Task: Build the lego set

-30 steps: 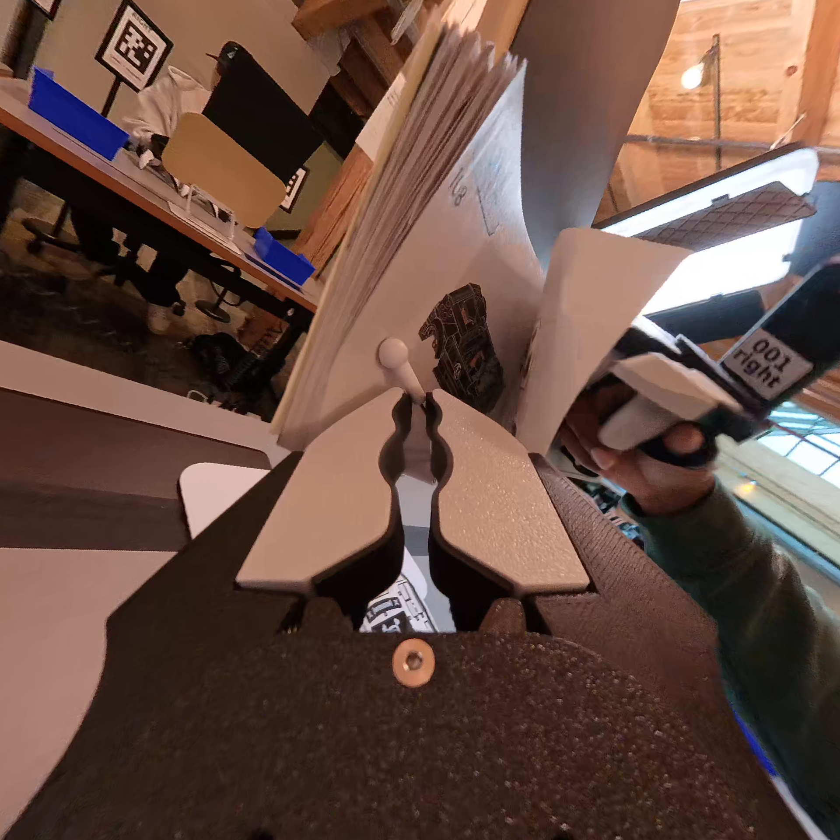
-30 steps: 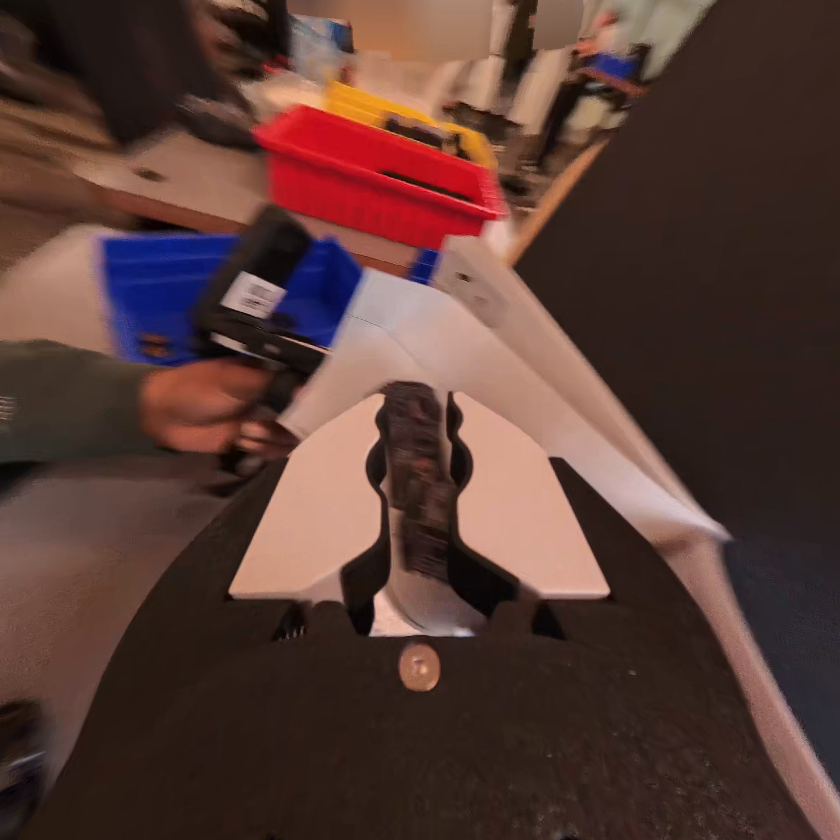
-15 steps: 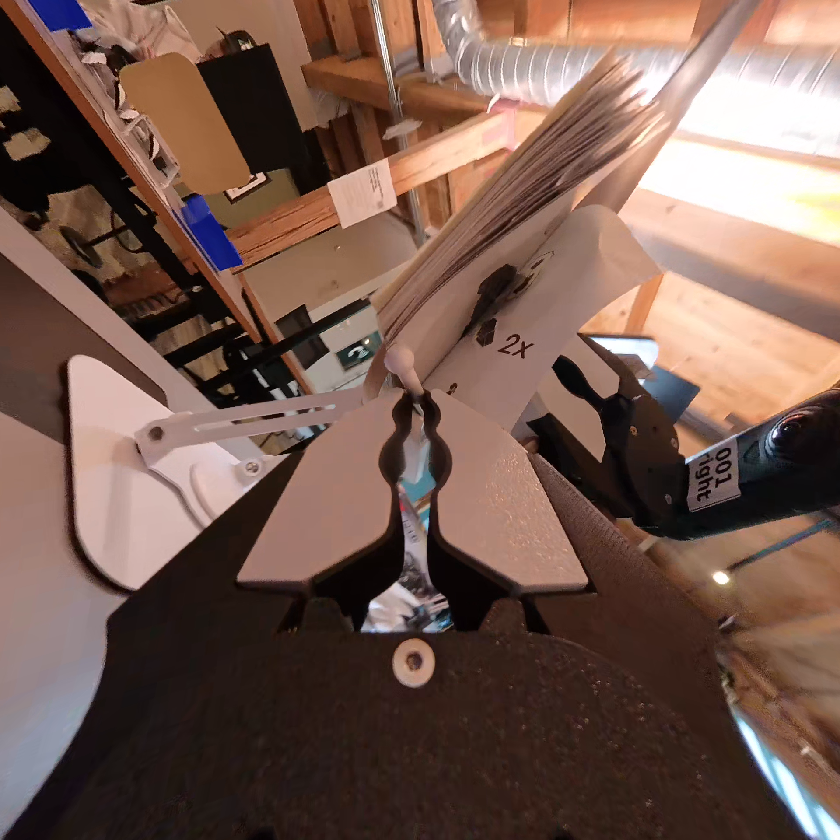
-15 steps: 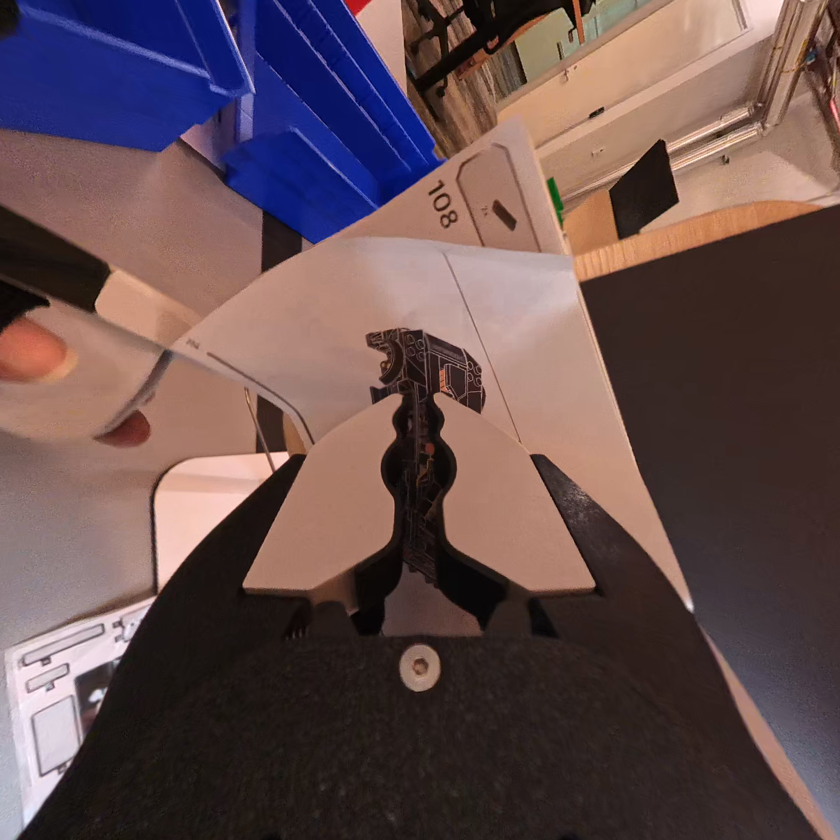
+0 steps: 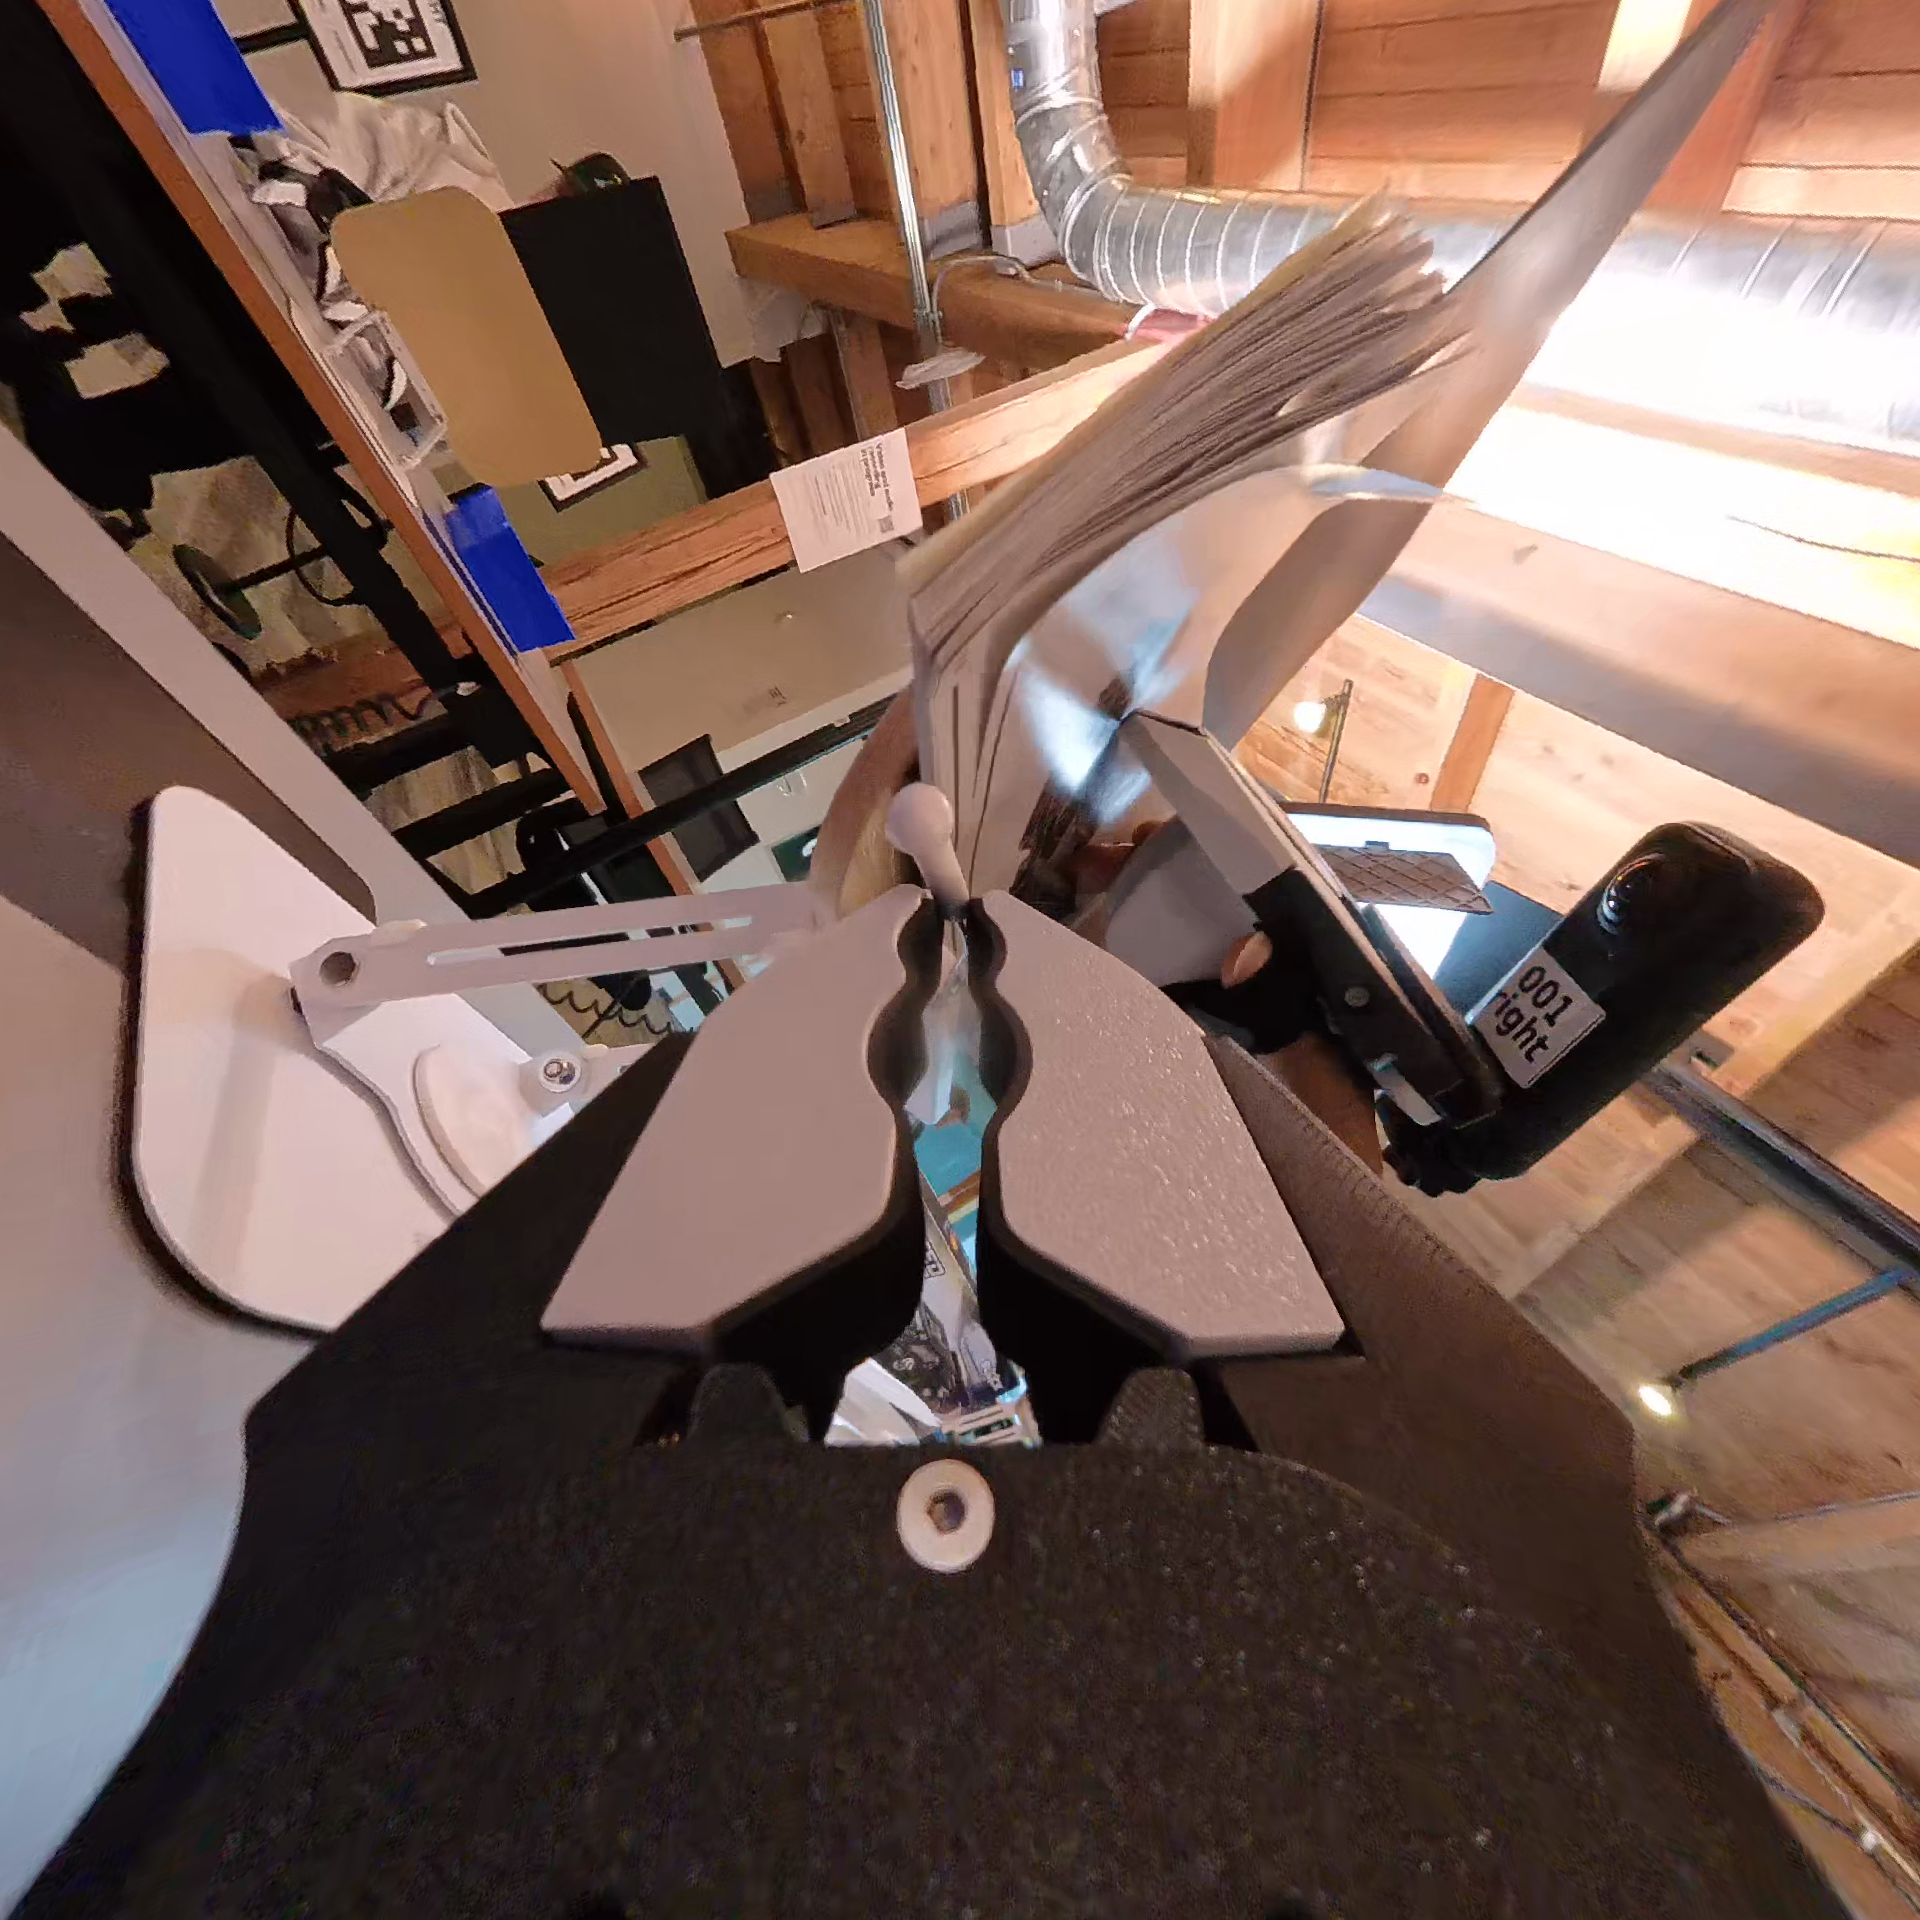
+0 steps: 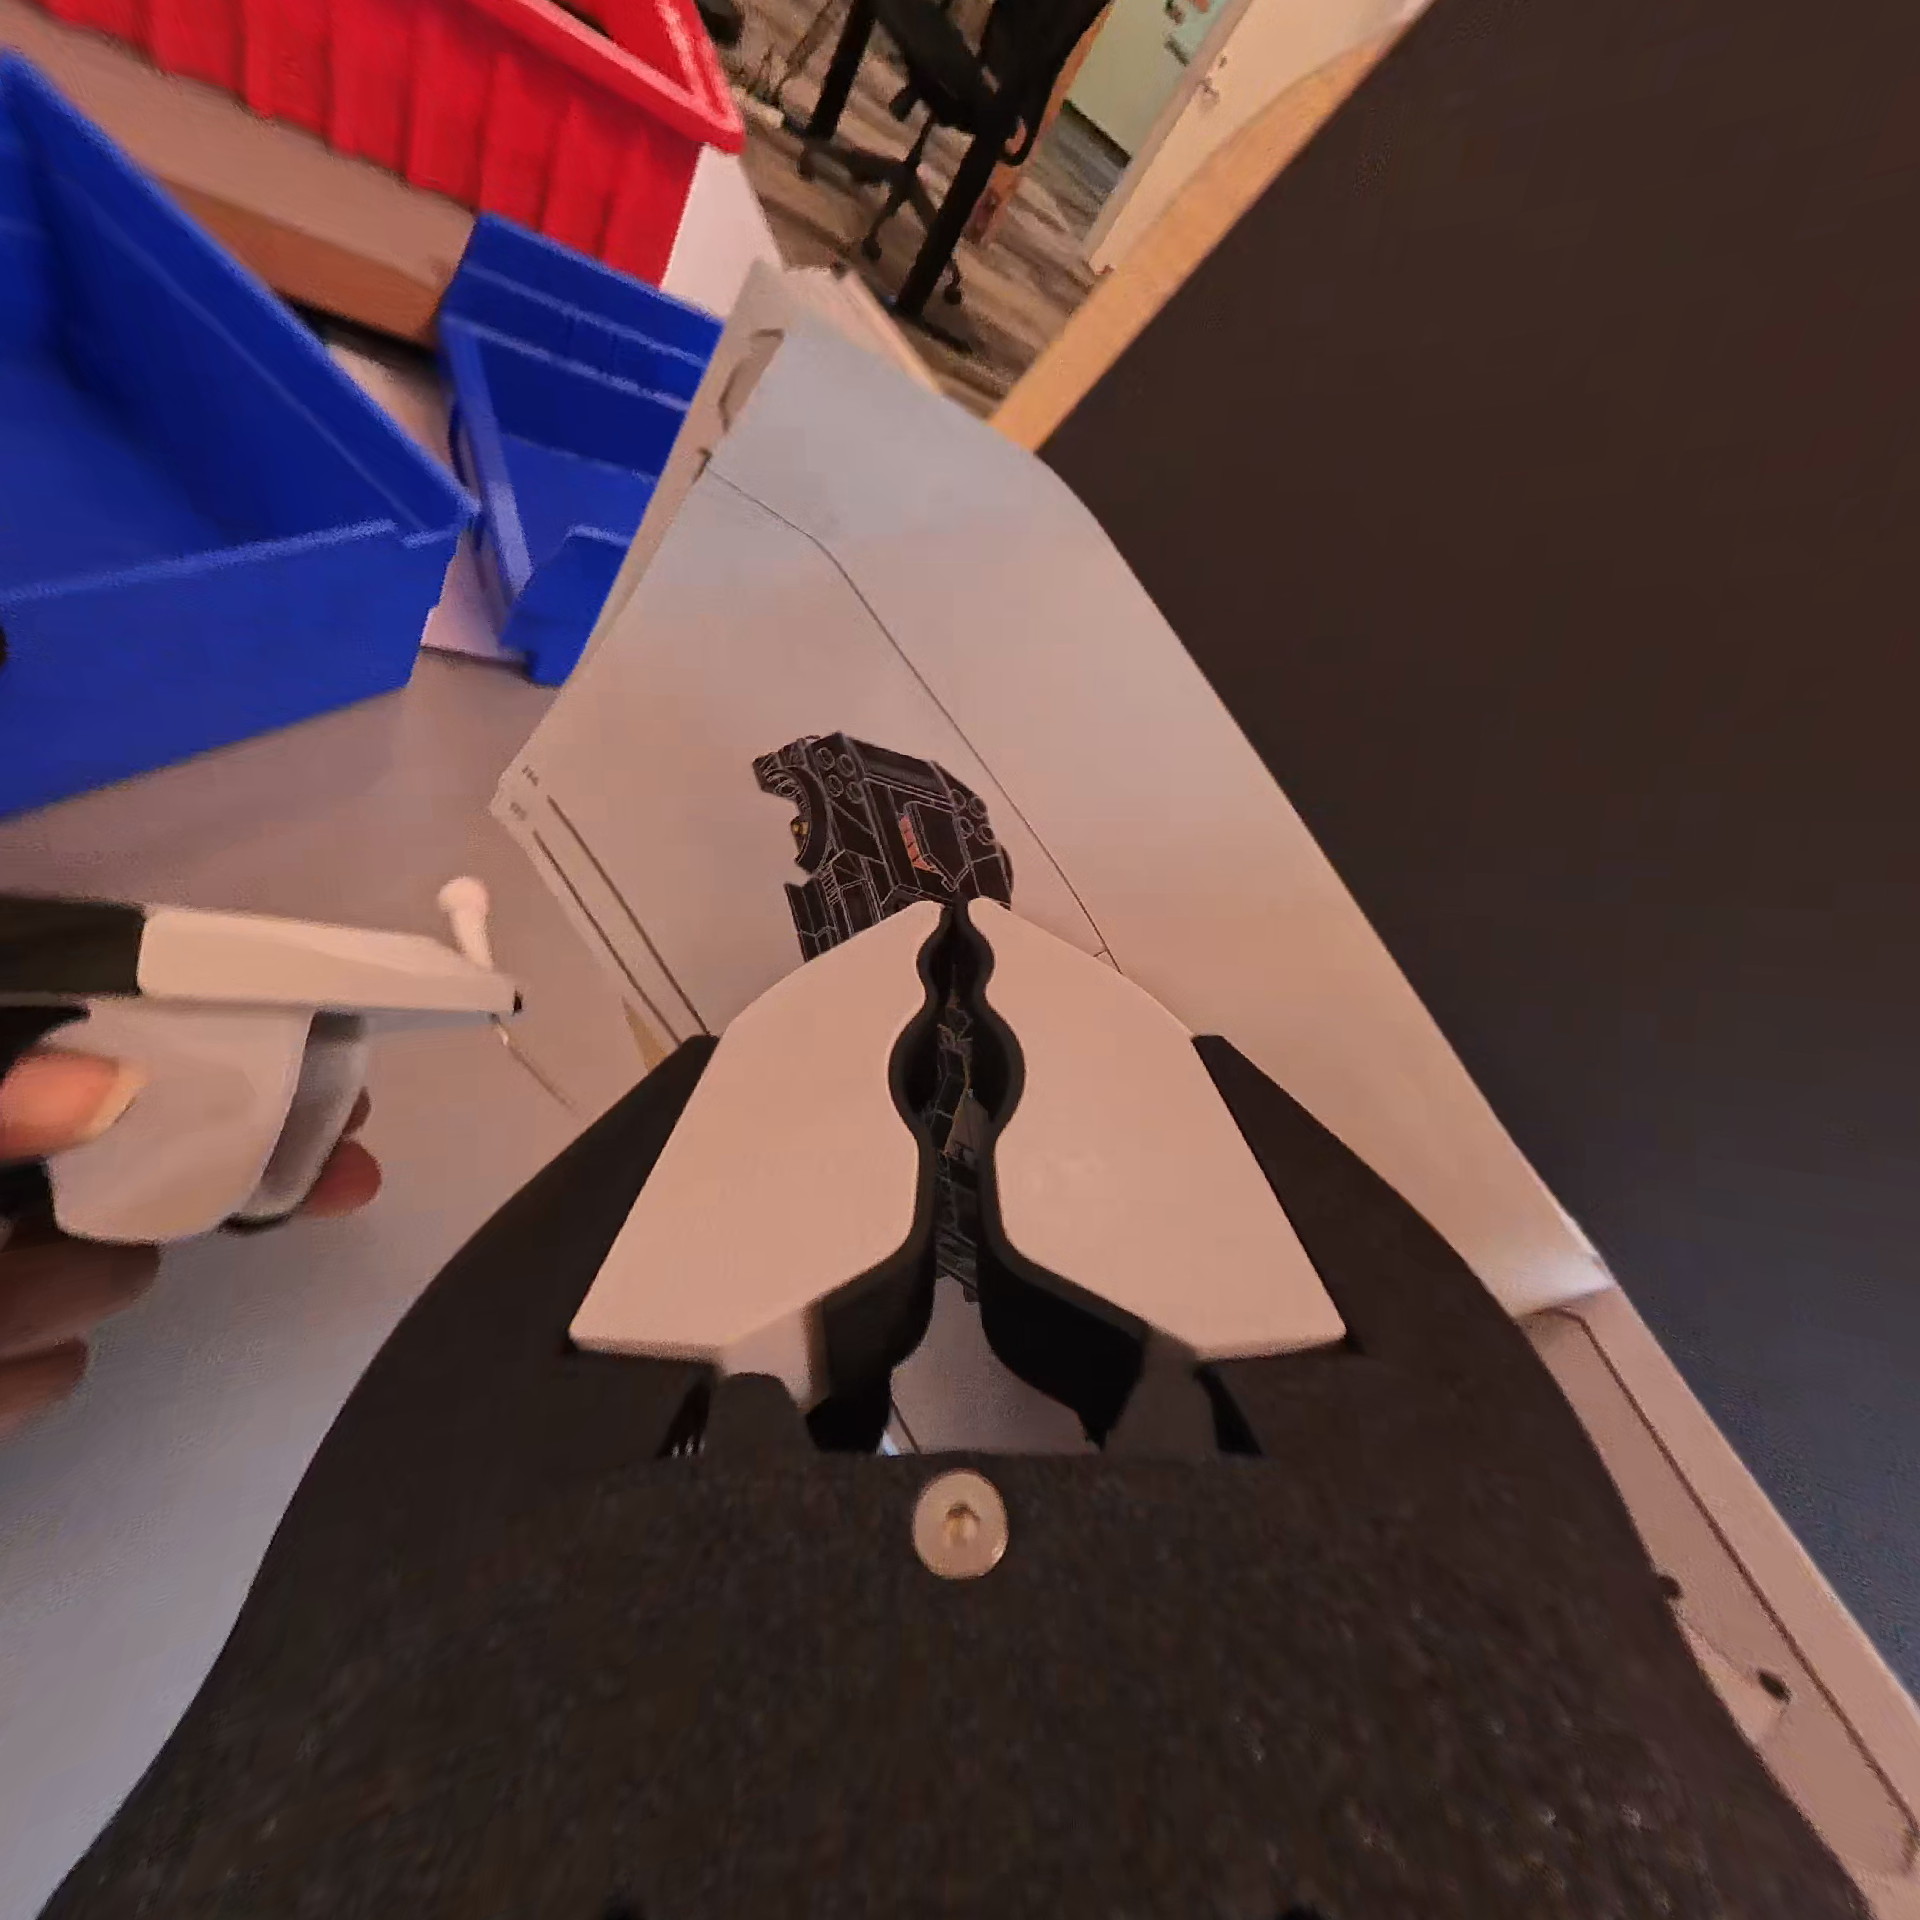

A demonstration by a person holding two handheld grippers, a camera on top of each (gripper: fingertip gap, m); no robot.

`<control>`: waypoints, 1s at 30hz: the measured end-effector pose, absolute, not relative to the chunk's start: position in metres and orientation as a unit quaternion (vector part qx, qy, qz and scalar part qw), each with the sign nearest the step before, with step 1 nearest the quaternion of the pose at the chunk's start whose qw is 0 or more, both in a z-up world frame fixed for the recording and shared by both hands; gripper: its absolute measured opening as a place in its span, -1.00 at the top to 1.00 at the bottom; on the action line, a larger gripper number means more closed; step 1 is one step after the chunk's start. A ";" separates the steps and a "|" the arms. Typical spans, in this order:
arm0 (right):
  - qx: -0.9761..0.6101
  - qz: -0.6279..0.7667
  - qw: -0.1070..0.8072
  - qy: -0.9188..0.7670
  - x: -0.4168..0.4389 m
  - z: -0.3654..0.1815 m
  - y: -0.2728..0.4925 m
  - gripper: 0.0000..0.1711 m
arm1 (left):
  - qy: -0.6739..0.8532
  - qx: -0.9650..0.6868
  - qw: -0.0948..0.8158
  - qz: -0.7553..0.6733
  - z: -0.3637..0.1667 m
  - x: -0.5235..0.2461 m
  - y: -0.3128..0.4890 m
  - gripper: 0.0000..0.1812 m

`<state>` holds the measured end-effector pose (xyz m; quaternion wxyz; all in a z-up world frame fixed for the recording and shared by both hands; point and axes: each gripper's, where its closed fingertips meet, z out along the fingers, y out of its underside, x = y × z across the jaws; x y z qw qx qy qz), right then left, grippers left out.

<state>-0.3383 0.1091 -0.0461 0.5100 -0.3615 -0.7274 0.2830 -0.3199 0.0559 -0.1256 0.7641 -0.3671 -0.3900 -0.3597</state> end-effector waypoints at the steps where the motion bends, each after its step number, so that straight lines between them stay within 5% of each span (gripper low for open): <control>1: -0.372 0.289 0.515 -0.716 -0.339 -0.043 0.110 1.00 | -0.397 -0.363 0.763 -0.358 -0.128 -0.318 0.055 0.94; 9: -0.369 0.270 0.530 -0.714 -0.343 -0.042 0.101 1.00 | -0.285 -0.520 0.794 -0.136 -0.091 -0.305 0.062 0.95; 18: -0.418 0.426 0.335 -0.729 -0.319 -0.027 0.104 1.00 | -0.013 -0.738 0.661 0.133 -0.065 -0.290 0.111 0.96; 30: -0.428 0.389 0.481 -0.659 -0.263 -0.059 0.176 1.00 | 0.092 -0.784 0.550 0.274 -0.072 -0.274 0.143 0.96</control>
